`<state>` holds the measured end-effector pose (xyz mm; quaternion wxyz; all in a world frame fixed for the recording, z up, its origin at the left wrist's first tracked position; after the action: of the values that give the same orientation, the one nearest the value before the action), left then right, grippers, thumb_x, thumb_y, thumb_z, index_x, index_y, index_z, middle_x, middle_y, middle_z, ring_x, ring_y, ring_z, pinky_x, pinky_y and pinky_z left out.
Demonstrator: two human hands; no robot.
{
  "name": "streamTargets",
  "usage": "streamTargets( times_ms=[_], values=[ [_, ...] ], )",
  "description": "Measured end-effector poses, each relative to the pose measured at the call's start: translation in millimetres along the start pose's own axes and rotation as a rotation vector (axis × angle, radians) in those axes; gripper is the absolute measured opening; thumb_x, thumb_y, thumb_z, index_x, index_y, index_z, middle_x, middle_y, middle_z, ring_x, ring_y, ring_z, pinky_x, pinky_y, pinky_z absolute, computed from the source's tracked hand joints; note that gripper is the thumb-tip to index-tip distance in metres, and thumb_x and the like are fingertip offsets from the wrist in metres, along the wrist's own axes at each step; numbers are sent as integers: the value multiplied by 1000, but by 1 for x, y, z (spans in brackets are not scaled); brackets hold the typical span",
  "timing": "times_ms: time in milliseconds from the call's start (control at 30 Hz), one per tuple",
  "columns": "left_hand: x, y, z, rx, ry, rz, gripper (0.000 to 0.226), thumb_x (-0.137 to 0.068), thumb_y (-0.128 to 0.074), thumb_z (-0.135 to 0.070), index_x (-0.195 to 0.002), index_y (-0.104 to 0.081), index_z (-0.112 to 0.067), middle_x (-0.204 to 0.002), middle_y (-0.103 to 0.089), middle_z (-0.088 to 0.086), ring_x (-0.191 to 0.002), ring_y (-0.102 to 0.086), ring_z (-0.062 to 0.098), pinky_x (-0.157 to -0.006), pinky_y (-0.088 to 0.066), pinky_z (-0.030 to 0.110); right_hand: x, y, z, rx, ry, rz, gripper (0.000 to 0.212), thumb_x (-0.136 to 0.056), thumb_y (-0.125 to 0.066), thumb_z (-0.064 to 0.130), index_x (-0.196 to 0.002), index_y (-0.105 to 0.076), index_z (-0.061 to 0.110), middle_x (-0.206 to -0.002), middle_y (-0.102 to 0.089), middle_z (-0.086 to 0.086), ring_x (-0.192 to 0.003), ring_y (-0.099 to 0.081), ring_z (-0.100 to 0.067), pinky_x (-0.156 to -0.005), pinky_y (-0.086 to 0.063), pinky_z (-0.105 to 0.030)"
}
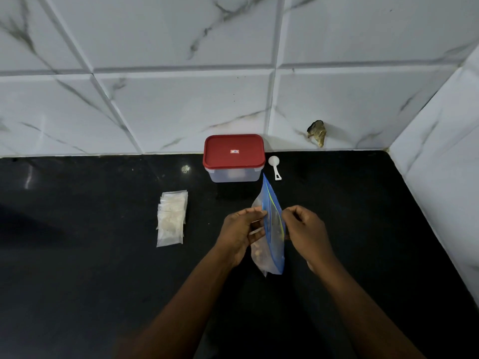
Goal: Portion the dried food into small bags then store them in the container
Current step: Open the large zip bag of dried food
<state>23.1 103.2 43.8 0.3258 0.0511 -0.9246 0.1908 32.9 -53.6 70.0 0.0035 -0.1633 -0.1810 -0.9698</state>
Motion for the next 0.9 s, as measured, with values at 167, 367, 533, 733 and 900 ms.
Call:
streamTargets(
  times_ms=[167,367,533,733,900],
  values=[
    [1,4,-3,-141,-19,-38,22,-100,-62,-13,-119,-68,-5,-114,-76,13,-109,-73,27,-92,-60,40,-3,4,-7,-28,-72,-34,20,-98,-54,35,-89,-66,23,-91,-71,-5,-90,-72,-25,-83,-60,-52],
    [4,10,-9,-136,0,-58,23,-107,-46,-12,-117,-66,-8,-114,-72,15,-102,-70,27,-83,-60,40,-11,9,-25,-279,-302,-31,15,-101,-52,25,-103,-65,17,-107,-72,-13,-104,-70,-33,-95,-56,-55],
    [9,15,-12,32,123,-30,30,-108,-39,-9,-111,-68,-7,-104,-73,14,-95,-69,25,-76,-57,38,-9,5,-22,-488,-407,47,14,-104,-54,26,-109,-66,20,-114,-70,-9,-106,-67,-25,-102,-52,-50],
    [0,27,-21,-148,118,-7,26,-99,-62,-20,-121,-69,-8,-120,-73,18,-104,-71,29,-76,-59,36,-6,12,-11,-249,-272,168,33,-84,-76,34,-110,-71,14,-109,-75,-12,-100,-73,-27,-88,-60,-46],
    [-6,43,-30,-276,47,-113,21,-99,-64,-19,-114,-73,-8,-112,-69,15,-97,-65,24,-72,-55,28,-14,28,-13,-255,-280,28,18,-96,-67,26,-105,-71,11,-101,-74,-12,-89,-72,-25,-75,-60,-38]
  ],
)
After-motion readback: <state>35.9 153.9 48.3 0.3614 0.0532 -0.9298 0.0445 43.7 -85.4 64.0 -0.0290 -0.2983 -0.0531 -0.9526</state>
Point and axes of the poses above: each hand's wrist, its own x-axis away from the middle knuckle, its own y-axis out of the back of the hand, z = x × y, the point moved 5 cm from there along -x, towards the middle knuckle
